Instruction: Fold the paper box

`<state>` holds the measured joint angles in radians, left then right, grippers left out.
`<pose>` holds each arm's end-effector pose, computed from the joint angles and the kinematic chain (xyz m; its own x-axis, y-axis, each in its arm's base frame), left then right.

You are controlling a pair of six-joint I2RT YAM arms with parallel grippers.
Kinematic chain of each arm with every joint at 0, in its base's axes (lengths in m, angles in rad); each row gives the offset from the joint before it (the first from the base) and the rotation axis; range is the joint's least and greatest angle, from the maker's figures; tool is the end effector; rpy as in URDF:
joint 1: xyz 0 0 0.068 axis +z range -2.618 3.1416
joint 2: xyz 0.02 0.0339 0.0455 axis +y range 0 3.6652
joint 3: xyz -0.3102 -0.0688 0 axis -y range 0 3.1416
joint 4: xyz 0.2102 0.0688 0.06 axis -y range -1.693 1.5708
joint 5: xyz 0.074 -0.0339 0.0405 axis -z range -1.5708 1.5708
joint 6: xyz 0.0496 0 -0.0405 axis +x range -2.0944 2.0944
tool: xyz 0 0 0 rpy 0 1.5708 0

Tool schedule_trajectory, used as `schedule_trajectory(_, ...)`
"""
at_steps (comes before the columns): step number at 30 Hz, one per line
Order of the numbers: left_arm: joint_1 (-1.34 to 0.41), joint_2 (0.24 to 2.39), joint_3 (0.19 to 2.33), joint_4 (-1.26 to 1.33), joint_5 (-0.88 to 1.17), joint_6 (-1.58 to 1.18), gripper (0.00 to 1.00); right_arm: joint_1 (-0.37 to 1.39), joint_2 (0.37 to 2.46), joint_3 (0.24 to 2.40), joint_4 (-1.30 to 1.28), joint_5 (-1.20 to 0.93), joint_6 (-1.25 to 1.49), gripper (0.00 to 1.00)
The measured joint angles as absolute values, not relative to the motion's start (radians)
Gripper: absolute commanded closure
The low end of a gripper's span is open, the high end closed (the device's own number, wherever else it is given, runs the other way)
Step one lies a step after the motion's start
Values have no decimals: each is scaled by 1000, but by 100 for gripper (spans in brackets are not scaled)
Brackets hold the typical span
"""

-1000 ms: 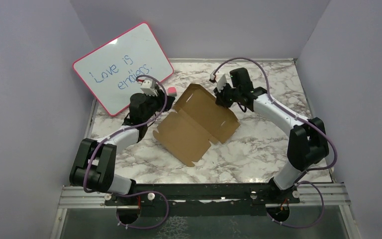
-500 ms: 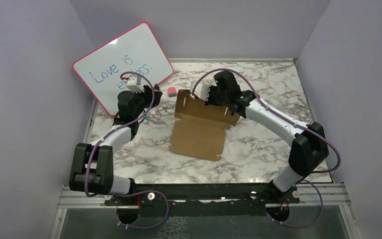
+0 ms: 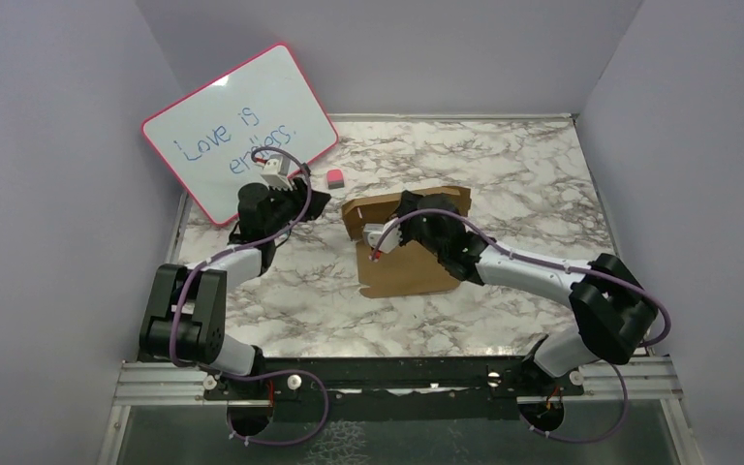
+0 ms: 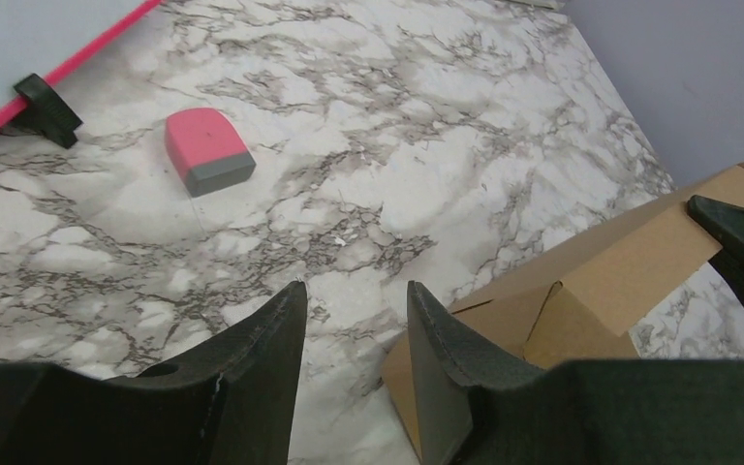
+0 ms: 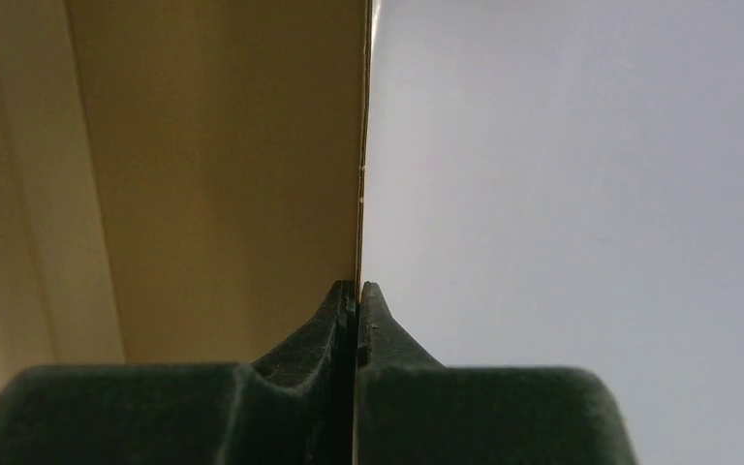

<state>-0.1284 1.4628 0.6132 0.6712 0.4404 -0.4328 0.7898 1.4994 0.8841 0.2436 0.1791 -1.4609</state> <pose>0.2823 -0.0578 0.2826 -0.3829 -0.3331 -0.8617 0.4091 0.7752 -0.4814 0.2305 0.2200 0.3060 0.5504 -0.8340 -0.0379 -0.3180 -0.1675 -0.9332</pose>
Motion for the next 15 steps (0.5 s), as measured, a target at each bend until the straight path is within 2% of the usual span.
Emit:
schedule_trajectory(6,-182,1464,566,710,464,-422,56,805,1499,769,440,200,-1582,96)
schedule_trajectory(15,-265,1536,558,741,475,-390,56,806,1534,681,630,224,-1625,96)
